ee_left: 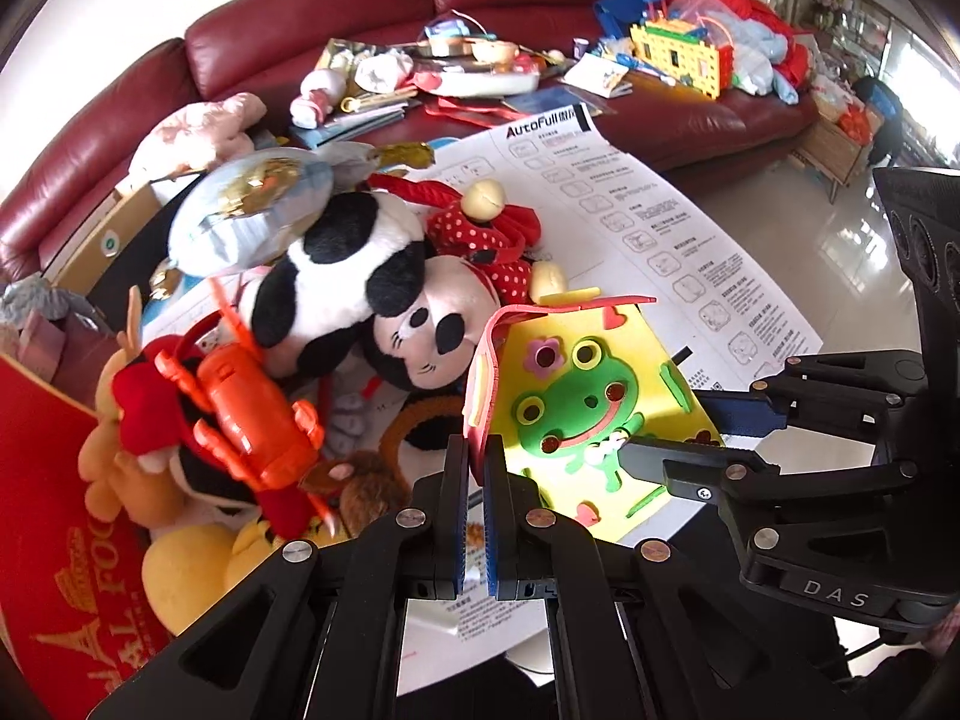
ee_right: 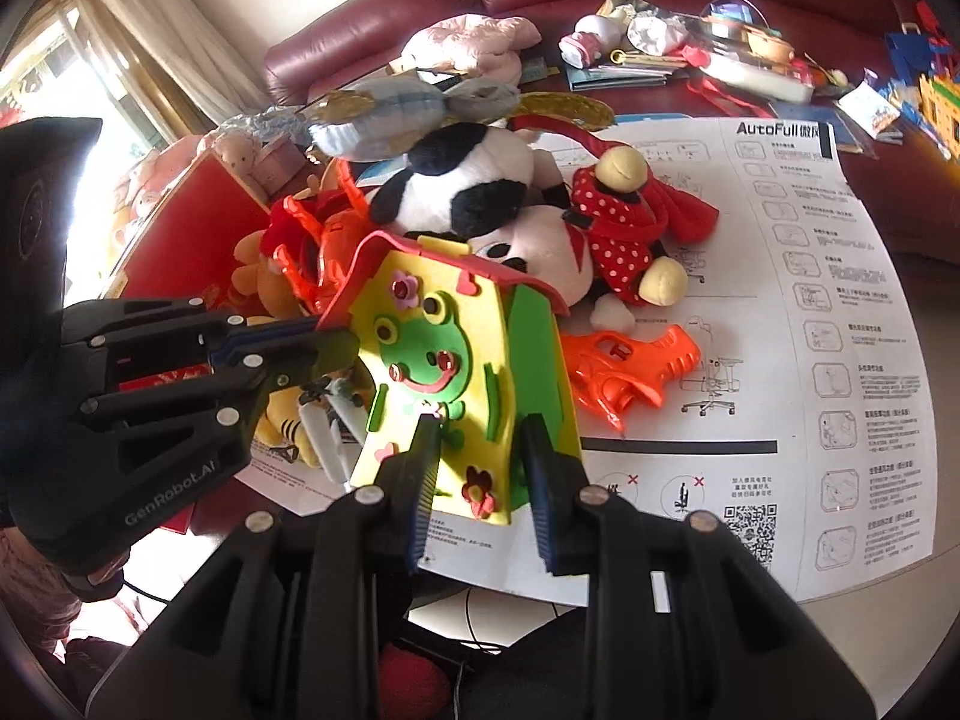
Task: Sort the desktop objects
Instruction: 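Carry the frog foam house over the red box with both tools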
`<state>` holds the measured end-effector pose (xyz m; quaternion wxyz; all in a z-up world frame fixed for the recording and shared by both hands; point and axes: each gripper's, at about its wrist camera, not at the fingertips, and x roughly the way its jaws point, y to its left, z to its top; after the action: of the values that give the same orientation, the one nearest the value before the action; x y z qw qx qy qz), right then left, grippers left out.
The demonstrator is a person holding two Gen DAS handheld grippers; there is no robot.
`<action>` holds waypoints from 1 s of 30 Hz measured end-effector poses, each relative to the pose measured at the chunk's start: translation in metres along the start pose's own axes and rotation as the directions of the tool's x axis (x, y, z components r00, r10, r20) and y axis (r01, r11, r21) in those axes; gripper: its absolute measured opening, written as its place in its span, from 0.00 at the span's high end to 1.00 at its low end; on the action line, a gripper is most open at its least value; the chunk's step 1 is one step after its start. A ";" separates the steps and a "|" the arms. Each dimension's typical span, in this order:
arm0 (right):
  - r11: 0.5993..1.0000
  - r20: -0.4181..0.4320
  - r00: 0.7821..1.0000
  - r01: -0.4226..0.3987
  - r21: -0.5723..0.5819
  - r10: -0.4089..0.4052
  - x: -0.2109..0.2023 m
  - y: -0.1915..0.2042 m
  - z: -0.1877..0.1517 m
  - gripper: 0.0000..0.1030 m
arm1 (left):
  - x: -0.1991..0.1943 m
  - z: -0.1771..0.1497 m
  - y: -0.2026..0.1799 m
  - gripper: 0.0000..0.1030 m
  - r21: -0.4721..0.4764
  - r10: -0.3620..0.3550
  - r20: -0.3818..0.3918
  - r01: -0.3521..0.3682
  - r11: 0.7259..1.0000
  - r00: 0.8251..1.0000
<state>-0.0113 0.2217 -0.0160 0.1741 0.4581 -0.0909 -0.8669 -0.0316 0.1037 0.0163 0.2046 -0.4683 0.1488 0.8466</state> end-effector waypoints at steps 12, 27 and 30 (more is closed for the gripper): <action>0.974 0.048 0.998 -0.017 -0.227 0.029 -0.020 0.108 0.030 0.73 | -0.081 -0.047 0.077 0.98 -0.196 0.096 0.125 -0.071 0.978 0.987; 0.747 -0.059 0.952 -0.274 -0.606 0.302 0.009 0.373 0.072 0.75 | -0.226 -0.167 0.253 0.98 -0.611 0.437 0.130 -0.275 0.742 0.890; 0.692 -0.104 0.941 -0.309 -0.652 0.322 0.022 0.419 0.065 0.75 | -0.240 -0.200 0.282 0.98 -0.674 0.483 0.074 -0.313 0.669 0.873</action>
<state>0.0148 -0.1733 0.1367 0.4697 0.3364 0.1421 -0.8038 0.0929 -0.2807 0.1347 -0.1426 -0.3562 -0.0776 0.9202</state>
